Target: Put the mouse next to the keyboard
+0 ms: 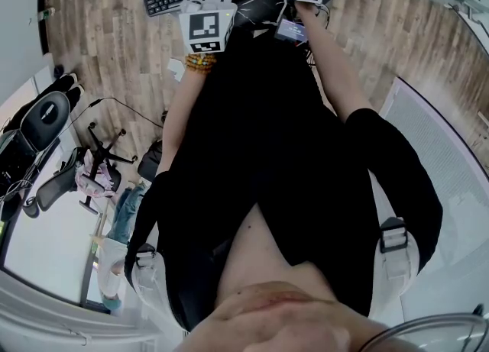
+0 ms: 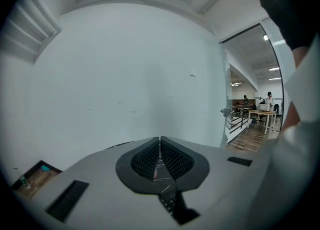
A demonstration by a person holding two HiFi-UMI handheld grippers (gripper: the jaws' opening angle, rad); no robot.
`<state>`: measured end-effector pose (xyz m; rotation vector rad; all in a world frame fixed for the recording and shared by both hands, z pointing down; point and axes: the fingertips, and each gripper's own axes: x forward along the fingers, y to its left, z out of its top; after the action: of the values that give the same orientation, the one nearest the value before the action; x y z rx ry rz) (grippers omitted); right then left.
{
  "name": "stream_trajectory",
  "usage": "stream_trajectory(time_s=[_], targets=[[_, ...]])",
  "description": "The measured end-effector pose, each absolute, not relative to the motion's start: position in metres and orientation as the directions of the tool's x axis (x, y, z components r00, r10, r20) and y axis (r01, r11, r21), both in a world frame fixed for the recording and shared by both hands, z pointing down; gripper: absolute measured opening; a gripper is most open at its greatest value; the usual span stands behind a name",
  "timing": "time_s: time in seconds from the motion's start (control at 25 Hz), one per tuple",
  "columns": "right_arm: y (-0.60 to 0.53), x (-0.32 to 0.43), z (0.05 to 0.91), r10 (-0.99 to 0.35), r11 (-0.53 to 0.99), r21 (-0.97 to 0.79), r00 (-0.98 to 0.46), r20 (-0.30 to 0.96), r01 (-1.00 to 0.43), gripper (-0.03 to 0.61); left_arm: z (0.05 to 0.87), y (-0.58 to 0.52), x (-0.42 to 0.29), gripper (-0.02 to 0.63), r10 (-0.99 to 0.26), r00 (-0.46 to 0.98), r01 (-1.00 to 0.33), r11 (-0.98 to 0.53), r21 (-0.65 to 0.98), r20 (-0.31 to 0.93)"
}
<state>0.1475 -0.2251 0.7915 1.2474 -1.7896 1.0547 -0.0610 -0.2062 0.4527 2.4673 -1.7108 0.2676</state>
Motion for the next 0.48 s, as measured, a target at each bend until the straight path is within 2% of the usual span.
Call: stream_trajectory(time_s=[0.48], targets=[[-0.228, 0.1457, 0.7915, -0.362, 0.223, -0.245, -0.313, 0.878, -0.944, 0.284, 0.4553, -0.2056, -0.0604, 0.021, -0.907, 0.355, -0.932, -0.361, 0.016, 0.226]])
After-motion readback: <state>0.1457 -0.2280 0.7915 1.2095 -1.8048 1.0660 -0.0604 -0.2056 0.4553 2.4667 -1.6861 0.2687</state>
